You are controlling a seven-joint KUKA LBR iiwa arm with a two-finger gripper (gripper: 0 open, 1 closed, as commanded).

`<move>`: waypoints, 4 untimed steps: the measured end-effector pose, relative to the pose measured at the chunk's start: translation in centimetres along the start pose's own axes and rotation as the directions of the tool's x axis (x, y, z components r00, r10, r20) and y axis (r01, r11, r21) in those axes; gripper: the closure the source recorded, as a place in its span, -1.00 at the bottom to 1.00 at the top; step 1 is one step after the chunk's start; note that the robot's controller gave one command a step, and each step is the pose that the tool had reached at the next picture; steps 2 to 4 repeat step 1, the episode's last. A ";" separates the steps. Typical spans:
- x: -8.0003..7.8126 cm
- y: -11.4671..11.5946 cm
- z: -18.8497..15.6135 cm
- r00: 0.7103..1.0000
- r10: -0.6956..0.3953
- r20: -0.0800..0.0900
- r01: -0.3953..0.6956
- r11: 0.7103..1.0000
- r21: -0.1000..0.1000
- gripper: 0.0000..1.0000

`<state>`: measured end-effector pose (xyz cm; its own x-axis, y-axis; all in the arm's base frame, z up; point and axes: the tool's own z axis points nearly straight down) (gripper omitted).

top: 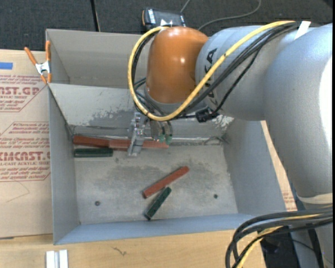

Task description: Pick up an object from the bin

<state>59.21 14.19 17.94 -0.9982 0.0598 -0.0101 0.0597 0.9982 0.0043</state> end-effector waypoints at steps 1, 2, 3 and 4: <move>1.2 -0.3 -9.2 1.000 0.008 0.000 -0.008 1.000 0.000 1.00; 1.2 -0.3 -9.2 1.000 0.008 0.000 -0.008 1.000 0.000 1.00; 1.2 -0.3 -9.2 1.000 0.008 0.000 -0.008 1.000 0.000 1.00; 1.2 -0.3 -9.2 1.000 0.008 0.000 -0.008 1.000 0.000 1.00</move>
Offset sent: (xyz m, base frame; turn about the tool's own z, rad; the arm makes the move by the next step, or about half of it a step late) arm -0.0144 -0.0030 0.0861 0.0090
